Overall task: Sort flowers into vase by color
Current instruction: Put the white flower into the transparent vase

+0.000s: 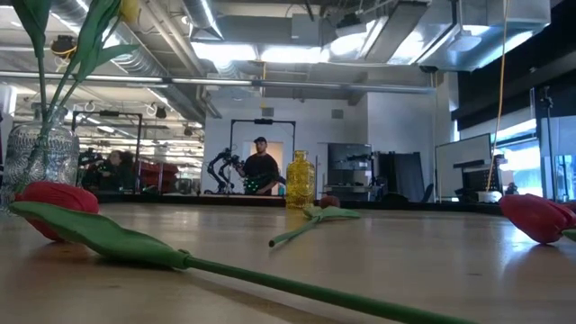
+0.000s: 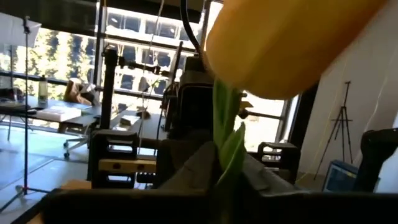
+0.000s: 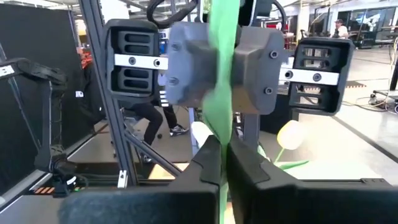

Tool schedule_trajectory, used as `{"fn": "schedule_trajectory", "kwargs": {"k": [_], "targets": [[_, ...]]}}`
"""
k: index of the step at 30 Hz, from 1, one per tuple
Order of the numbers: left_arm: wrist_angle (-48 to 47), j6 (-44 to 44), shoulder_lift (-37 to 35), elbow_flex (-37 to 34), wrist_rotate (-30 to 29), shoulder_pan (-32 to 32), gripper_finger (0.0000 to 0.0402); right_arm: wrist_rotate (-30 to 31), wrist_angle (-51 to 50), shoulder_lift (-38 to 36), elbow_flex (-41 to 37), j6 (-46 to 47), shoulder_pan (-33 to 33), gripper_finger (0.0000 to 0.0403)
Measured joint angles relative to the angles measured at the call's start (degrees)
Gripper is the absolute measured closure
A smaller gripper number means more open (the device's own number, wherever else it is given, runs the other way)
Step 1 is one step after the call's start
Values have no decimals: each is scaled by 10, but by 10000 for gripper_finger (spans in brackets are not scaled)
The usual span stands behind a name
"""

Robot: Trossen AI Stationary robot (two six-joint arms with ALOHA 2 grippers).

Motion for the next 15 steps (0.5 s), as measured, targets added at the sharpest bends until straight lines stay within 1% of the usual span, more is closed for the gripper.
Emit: {"fn": "schedule_trajectory", "kwargs": {"k": [2,4,6,12,15], "targets": [[-14,0,-8,0,6,0,392,0,-2,0,0,-2,1,376],[-35,-1,-21,0,4,0,395,0,-3,0,0,5,0,346],[-70,-1,-44,0,-7,-1,397,2,2,0,0,10,0,304],[-166,0,-144,0,4,-16,398,13,5,-5,0,12,-1,167],[-182,7,-207,0,9,-42,399,10,14,-15,0,17,0,123]]}}
